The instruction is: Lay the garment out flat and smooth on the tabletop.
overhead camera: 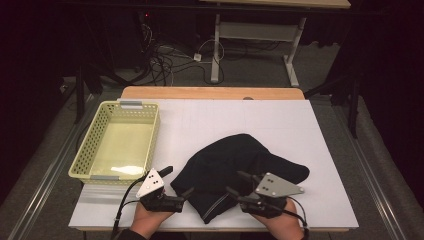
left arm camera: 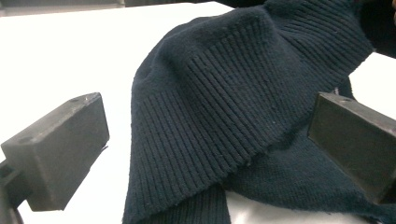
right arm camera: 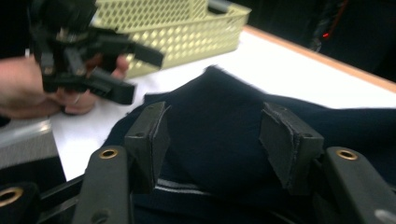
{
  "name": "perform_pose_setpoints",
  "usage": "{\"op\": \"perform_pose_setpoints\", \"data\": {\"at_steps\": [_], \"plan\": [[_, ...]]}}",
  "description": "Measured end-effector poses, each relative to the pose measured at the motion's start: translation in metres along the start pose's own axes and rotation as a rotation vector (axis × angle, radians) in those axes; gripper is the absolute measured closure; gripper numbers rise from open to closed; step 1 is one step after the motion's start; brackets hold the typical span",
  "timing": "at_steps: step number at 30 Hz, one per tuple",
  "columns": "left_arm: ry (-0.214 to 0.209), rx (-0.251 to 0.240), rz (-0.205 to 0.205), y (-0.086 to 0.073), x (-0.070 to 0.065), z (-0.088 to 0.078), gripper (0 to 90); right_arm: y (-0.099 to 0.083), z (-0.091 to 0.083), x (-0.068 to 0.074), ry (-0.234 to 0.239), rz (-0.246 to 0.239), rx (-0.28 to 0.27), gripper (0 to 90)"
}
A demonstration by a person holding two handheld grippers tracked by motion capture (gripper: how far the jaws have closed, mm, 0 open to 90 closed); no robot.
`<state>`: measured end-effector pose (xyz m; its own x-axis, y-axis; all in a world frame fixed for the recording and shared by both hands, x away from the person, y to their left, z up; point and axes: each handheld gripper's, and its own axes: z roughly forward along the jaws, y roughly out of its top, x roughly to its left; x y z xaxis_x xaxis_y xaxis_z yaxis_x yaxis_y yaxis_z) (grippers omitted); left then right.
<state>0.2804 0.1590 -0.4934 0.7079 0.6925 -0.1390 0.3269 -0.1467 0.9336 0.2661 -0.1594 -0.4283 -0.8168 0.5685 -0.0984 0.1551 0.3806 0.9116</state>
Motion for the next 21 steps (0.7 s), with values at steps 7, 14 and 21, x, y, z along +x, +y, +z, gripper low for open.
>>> {"op": "perform_pose_setpoints", "data": {"at_steps": [7,14,21], "plan": [[0.000,0.006,-0.001,0.001,0.000,-0.001,0.0,-0.022,0.025,-0.005,-0.019,-0.001,0.125,37.9],[-0.011,-0.001,-0.020,0.001,0.001,0.000,0.0,-0.034,0.038,0.003,-0.091,-0.074,0.228,46.8],[-0.013,-0.020,-0.022,0.002,-0.004,0.000,0.0,-0.043,0.043,-0.001,-0.109,-0.098,0.262,76.8]]}}
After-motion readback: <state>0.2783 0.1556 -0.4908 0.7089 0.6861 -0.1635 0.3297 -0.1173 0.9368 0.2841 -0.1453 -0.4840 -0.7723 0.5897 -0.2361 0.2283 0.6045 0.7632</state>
